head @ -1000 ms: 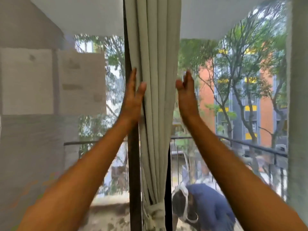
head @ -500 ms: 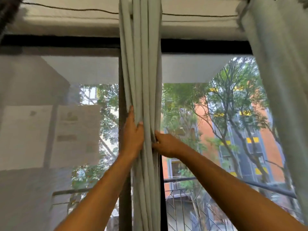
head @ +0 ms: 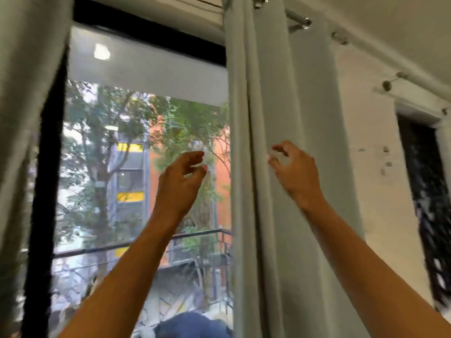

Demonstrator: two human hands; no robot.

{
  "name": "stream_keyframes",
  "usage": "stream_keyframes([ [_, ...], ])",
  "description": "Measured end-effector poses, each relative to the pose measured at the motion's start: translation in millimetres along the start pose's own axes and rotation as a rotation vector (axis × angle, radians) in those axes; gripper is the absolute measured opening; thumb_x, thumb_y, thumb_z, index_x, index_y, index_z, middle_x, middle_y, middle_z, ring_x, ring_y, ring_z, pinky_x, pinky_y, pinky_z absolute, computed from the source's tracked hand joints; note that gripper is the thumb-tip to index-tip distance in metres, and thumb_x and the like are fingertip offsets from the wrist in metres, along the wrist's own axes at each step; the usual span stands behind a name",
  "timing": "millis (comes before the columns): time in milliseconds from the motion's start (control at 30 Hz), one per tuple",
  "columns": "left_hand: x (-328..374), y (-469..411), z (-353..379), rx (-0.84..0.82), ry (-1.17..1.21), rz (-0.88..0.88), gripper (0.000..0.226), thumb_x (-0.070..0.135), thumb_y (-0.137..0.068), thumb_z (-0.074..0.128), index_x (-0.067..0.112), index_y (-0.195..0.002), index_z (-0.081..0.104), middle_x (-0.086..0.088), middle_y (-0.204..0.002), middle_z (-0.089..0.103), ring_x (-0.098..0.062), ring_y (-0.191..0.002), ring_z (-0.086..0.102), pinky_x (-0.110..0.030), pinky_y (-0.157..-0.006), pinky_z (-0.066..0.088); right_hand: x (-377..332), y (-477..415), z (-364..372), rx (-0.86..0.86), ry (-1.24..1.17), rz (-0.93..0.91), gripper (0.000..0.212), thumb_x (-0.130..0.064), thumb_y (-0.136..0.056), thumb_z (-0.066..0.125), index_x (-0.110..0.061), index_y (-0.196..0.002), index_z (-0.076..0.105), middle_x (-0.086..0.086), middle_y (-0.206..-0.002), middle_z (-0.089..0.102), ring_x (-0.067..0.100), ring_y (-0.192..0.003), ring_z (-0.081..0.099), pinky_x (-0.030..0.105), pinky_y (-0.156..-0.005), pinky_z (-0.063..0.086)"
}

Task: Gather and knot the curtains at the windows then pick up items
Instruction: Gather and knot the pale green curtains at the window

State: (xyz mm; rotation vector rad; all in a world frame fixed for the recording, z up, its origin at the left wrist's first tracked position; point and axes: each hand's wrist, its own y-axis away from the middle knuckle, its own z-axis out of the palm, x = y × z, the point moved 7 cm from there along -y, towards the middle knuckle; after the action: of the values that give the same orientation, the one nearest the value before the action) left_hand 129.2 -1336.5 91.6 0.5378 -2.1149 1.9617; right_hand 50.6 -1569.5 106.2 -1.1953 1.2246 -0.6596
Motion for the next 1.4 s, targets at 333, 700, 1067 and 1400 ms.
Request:
stream_keyframes([
  [333,-79,29,202,0.006,-0.199,-0.329,0.089,0.028,-0.085,0.070,0.023,-0.153,0.013,-0.009,-0.152,0.038,-0.030,-0.132,0.045,-0.038,-0.102,0.038,231,92,43,-0.518,-0.071,0.360,0.058,-0.034,-0.087,0.063,-0.017,-0.137,0.040,0.006,-0.141,0.043,0.023,-0.128,0.041,0.028,-0.102,0.033],
  [700,-78,-90,221,0.136,-0.234,-0.062,0.092,0.036,-0.082,0.071,0.027,-0.152,0.012,-0.002,-0.149,0.042,-0.029,-0.128,0.048,-0.045,-0.102,0.043,313,-90,89,-0.331,-0.118,0.445,0.101,-0.046,-0.078,0.070,-0.017,-0.150,0.005,0.011,-0.157,0.008,0.031,-0.143,0.014,0.047,-0.115,0.021],
  [1067,-54,-162,205,0.289,-0.279,0.180,0.079,0.014,-0.088,0.060,0.039,-0.150,0.018,-0.013,-0.127,0.062,-0.033,-0.108,0.063,-0.041,-0.093,0.050,224,-208,116,-0.169,-0.331,0.114,0.065,-0.009,-0.088,0.047,-0.021,-0.147,0.024,0.009,-0.134,0.052,0.029,-0.115,0.054,0.037,-0.098,0.045],
  [1400,5,-218,130,0.090,-0.002,-0.181,0.046,0.055,-0.095,0.043,0.022,-0.124,0.057,-0.006,-0.116,0.065,-0.020,-0.090,0.063,-0.031,-0.067,0.048,10,-220,126,-0.431,-0.541,-0.438,0.036,-0.014,-0.096,0.045,-0.012,-0.131,0.053,0.015,-0.128,0.058,0.029,-0.115,0.054,0.034,-0.098,0.042],
])
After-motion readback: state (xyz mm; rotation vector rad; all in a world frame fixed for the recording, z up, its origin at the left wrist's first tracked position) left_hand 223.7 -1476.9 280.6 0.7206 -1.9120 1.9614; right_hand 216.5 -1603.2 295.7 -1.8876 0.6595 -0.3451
